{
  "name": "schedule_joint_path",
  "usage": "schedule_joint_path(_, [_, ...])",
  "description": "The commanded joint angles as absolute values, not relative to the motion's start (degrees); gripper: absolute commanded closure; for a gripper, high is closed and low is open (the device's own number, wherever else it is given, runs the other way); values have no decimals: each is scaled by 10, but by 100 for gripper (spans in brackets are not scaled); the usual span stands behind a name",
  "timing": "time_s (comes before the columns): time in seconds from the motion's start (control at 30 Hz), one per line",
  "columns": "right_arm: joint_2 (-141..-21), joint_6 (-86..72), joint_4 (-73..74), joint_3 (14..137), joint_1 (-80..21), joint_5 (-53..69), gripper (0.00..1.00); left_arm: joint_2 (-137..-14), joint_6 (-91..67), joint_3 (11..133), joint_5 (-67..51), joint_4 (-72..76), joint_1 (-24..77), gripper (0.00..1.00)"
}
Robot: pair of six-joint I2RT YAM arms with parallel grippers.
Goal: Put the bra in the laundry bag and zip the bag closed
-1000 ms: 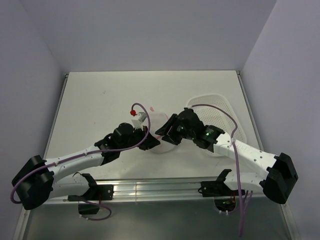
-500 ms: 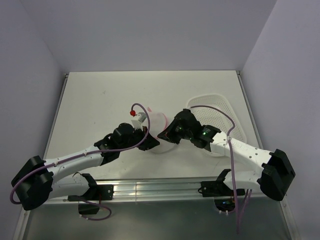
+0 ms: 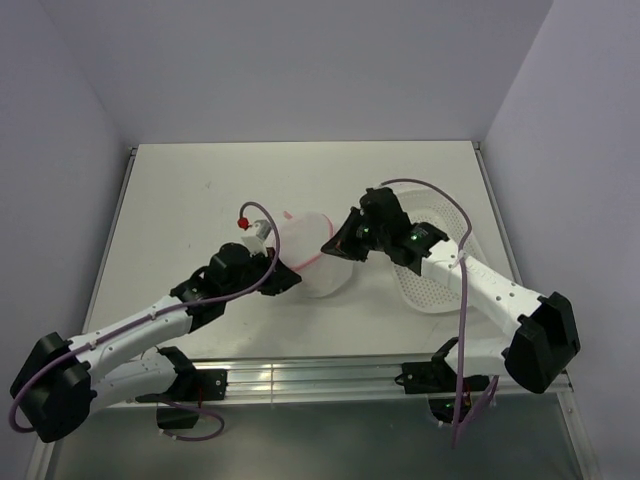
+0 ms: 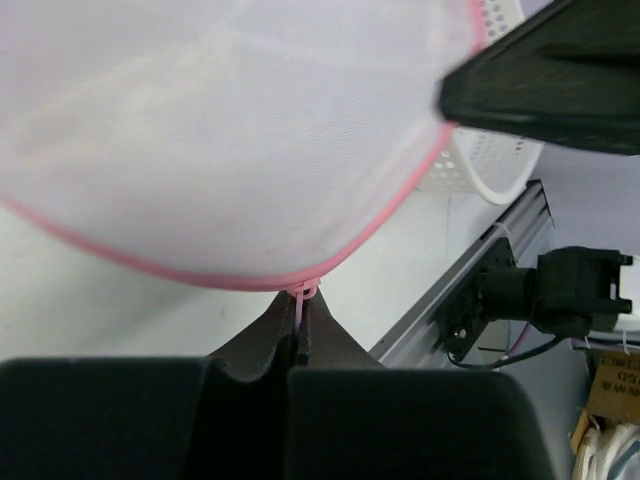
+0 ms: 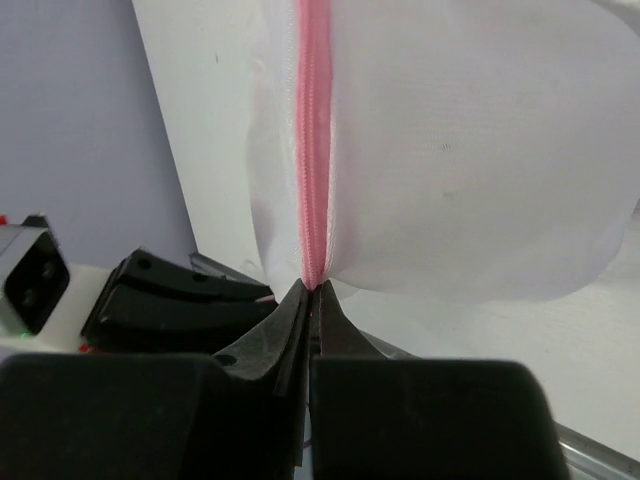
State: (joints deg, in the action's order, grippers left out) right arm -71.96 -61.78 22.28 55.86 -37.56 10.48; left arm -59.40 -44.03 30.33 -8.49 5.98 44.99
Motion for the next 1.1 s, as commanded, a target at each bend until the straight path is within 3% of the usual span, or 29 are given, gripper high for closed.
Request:
schedule_joint_path(0.0, [-738, -534, 257, 618, -353, 132, 100, -579, -436, 291, -84, 32, 423, 100])
schedule_joint_path(0.4, [-844, -416, 301, 736, -263, 237, 100, -490, -453, 280, -50, -72, 329, 100])
schedule_joint_path(0.8, [-1030, -365, 364, 950, -257, 254, 98, -445, -475, 272, -78, -76, 325, 100])
schedule_joint_path(0.93, [-1077, -364, 385, 1012, -260, 254, 87, -482, -471, 282, -80, -43, 353, 100])
schedule_joint_path(1.03, [-1085, -369, 395, 1031, -263, 235, 66, -511, -465, 308, -61, -32, 387, 100])
schedule_joint_path(1.07, [-1079, -370, 399, 1031, -265, 229, 55, -530, -464, 319, -60, -22, 394, 100])
